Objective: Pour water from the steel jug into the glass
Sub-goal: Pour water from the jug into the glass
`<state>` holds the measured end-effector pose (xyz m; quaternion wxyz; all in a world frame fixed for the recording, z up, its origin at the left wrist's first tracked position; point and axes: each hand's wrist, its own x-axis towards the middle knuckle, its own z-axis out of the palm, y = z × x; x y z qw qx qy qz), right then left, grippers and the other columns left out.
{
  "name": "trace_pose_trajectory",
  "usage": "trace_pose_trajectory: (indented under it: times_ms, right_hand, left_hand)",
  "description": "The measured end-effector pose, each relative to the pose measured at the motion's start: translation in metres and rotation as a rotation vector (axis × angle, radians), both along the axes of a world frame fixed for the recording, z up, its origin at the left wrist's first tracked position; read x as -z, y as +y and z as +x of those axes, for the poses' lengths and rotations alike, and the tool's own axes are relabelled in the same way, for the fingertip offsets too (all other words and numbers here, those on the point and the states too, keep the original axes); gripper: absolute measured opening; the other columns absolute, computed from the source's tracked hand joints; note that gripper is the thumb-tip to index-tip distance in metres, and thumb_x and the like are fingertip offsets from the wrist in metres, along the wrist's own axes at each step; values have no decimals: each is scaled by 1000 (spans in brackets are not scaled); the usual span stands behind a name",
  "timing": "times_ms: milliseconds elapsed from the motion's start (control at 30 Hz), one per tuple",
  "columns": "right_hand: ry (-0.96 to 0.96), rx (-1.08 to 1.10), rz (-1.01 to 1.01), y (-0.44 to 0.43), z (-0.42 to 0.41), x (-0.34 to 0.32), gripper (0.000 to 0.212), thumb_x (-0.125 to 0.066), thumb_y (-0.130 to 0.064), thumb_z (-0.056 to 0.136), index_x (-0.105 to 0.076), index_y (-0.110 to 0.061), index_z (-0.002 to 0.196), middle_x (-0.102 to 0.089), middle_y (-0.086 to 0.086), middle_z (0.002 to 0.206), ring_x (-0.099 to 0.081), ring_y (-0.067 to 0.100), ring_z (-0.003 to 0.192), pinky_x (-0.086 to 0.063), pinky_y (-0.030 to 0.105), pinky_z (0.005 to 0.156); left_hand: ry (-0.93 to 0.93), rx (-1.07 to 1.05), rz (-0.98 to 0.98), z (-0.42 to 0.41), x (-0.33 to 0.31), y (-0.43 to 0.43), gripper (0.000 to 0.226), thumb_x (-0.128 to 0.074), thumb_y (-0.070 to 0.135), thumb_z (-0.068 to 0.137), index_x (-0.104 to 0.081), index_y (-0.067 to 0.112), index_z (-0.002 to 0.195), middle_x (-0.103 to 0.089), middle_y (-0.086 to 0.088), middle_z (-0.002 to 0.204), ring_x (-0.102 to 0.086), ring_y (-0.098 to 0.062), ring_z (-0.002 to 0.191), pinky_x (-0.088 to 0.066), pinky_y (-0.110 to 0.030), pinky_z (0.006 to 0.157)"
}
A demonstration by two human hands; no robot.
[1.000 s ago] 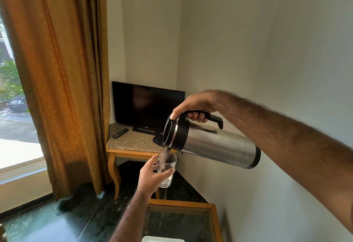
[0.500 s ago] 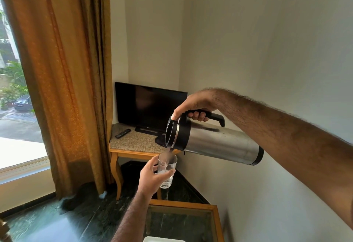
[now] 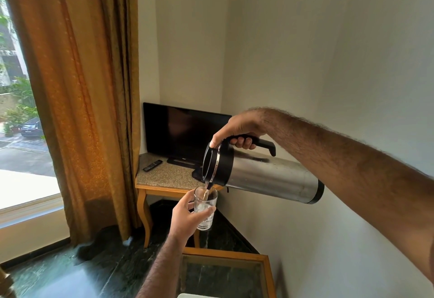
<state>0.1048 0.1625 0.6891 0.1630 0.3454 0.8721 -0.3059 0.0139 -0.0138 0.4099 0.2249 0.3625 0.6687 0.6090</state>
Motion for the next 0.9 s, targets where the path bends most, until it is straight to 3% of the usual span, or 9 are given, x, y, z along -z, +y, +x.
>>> trace_pose_trajectory:
  times_ms: [67, 233, 500, 900]
  right_hand:
    - [0, -2, 7, 0, -1, -1, 50, -85, -61, 66, -56, -24, 52, -48, -4, 53, -43, 13, 44, -41, 23, 48]
    - [14, 13, 8, 1, 1, -1, 50, -85, -62, 65, -54, -23, 54, -48, -4, 53, -43, 13, 44, -40, 23, 49]
    - [17, 34, 37, -1, 6, -2, 53, -80, -57, 84, -53, -23, 53, -46, -3, 54, -41, 13, 44, -39, 24, 49]
    - [-2, 50, 40, -8, 10, -5, 55, -80, -58, 85, -52, -23, 52, -45, -3, 54, -42, 14, 45, -39, 25, 50]
  left_hand:
    - [4, -4, 4, -1, -1, 0, 43, -92, 31, 73, -68, 47, 105, -75, 13, 113, -66, -10, 115, -53, -32, 88]
    - [28, -1, 1, -2, -3, 2, 43, -92, 32, 72, -68, 49, 104, -75, 16, 113, -66, -13, 117, -55, -45, 99]
    - [33, 2, -1, 0, -3, 0, 45, -92, 30, 75, -68, 42, 110, -74, 12, 118, -65, -17, 120, -53, -56, 107]
    - [-6, 9, 2, 1, 1, -2, 45, -92, 35, 68, -68, 48, 104, -78, 21, 103, -66, -8, 114, -56, -41, 95]
